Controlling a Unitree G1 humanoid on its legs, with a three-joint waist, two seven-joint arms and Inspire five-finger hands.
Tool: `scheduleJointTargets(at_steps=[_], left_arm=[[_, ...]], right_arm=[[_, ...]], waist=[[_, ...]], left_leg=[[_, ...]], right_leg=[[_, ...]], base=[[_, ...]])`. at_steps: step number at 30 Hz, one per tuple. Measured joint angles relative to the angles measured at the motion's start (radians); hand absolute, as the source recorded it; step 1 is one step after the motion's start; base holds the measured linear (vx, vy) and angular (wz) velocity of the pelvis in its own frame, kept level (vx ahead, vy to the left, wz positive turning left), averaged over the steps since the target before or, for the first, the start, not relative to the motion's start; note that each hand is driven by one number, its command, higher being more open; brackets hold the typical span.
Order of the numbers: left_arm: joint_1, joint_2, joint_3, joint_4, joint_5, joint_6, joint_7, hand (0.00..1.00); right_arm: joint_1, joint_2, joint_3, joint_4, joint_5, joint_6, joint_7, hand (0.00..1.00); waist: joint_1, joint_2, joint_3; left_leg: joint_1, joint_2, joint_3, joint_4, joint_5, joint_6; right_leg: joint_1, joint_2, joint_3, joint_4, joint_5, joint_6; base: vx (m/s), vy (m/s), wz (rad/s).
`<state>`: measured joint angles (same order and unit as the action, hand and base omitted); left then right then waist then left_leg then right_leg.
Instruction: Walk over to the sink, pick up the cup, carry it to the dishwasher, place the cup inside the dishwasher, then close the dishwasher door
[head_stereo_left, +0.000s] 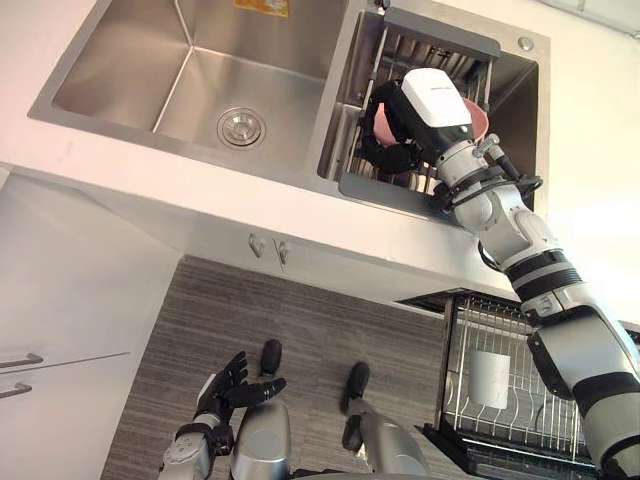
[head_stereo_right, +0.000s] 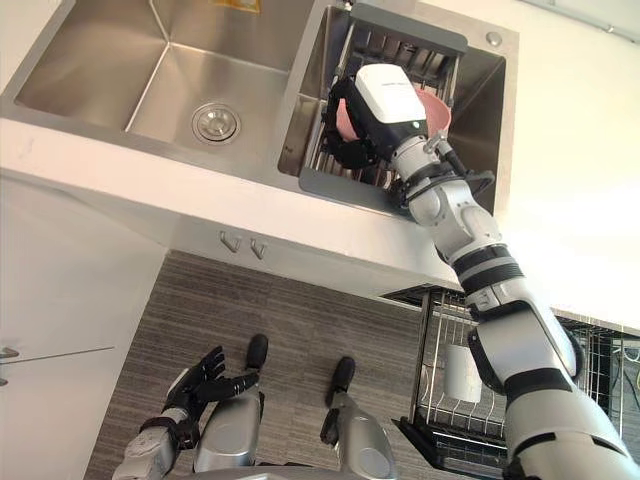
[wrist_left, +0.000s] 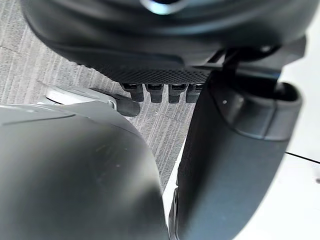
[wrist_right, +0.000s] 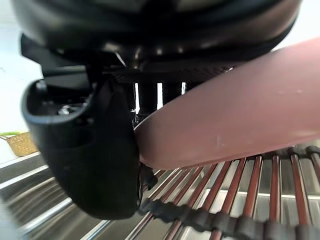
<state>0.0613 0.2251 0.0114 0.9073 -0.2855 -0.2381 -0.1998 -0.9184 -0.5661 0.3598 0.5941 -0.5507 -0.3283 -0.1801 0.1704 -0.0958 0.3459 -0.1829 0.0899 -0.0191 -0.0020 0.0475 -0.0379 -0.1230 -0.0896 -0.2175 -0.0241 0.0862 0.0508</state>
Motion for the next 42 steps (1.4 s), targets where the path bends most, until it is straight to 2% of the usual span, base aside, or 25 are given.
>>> scheduleJointTargets(at_steps=[10,24,25,36,37,42], left_arm=[[0.012,0.000,0.001,0.003,0.002,0.001,0.000,1.00],[0.064,0.002,0.001,0.006,0.011,0.000,0.003,1.00],[0.066,0.002,0.001,0.007,0.011,0.000,0.003,1.00],[0.094,0.000,0.001,0.019,0.012,0.000,0.007,1.00],[0.094,0.000,0.001,0.019,0.012,0.000,0.007,1.00],[0.095,-0.002,0.002,0.027,0.012,0.000,0.014,1.00]], right_arm=[[0.075,0.018,-0.029,-0.081,0.000,-0.005,0.016,0.00],[0.214,0.020,-0.152,-0.342,-0.016,-0.028,0.011,0.00],[0.216,0.020,-0.160,-0.365,-0.023,-0.031,0.008,0.00],[0.283,0.019,-0.180,-0.416,-0.037,-0.048,0.022,0.00],[0.284,0.019,-0.180,-0.416,-0.037,-0.048,0.022,1.00],[0.288,0.020,-0.181,-0.419,-0.042,-0.048,0.020,1.00]], waist=[[-0.015,-0.005,-0.032],[-0.052,-0.004,-0.083],[-0.054,-0.004,-0.084],[-0.071,-0.002,-0.116],[-0.072,-0.002,-0.116],[-0.075,-0.001,-0.120]], left_leg=[[0.020,0.005,0.033,-0.013,-0.002,0.001],[0.063,0.007,0.064,-0.035,-0.002,-0.001],[0.067,0.008,0.068,-0.038,-0.010,0.010],[0.101,0.011,0.092,-0.068,0.015,0.001],[0.104,0.011,0.092,-0.068,0.014,0.001],[0.116,0.013,0.094,-0.082,0.011,0.004]], right_leg=[[0.004,0.000,0.017,0.000,-0.004,-0.006],[0.019,0.001,0.045,0.000,-0.003,-0.005],[0.019,0.002,0.049,0.000,-0.004,-0.004],[0.027,0.002,0.058,0.000,-0.007,0.004],[0.029,0.002,0.059,0.000,-0.007,0.004],[0.034,0.003,0.067,0.000,-0.007,0.004]], base=[[0.00,-0.002,-0.04],[0.02,0.000,-0.06],[-0.03,-0.004,-0.09],[0.00,-0.003,-0.05],[0.00,0.000,0.00],[0.00,0.000,-0.01]])
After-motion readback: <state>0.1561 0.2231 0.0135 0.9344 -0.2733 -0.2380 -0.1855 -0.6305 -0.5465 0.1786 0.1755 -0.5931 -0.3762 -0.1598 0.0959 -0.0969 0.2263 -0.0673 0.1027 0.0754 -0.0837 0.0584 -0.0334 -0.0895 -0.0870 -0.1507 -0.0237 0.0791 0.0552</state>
